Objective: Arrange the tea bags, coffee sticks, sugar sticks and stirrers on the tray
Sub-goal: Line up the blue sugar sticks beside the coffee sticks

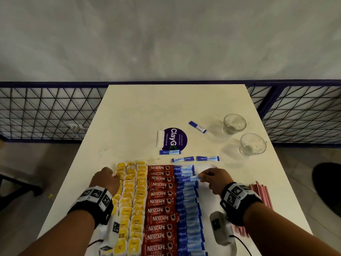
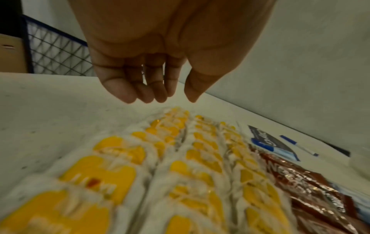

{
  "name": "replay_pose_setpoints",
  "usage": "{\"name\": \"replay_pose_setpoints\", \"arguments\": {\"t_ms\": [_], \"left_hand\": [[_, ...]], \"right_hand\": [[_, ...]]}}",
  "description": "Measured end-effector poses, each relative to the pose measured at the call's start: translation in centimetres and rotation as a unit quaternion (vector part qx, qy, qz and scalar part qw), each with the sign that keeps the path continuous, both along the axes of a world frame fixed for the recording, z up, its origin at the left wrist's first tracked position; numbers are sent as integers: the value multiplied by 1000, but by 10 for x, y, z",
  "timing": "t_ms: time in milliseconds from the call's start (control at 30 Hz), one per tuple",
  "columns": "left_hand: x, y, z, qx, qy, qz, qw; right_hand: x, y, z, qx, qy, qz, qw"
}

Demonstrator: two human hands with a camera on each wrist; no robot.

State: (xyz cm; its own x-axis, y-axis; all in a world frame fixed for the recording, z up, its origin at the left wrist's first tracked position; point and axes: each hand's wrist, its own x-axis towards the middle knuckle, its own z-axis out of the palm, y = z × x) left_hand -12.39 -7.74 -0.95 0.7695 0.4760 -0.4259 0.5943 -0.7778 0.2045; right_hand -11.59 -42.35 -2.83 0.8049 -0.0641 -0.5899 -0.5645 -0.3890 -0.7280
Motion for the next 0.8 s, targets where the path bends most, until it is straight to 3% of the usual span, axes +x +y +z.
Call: {"name": "replay_pose_setpoints", "arguments": {"t_ms": [433, 800], "left_hand": [[-11, 7, -17, 22, 46, -8, 999], [-12, 13, -23, 20, 68, -8, 997]], "right_hand": [[6, 20, -13, -150, 47, 37, 987], [8, 28, -9, -182, 48, 33, 982]]}}
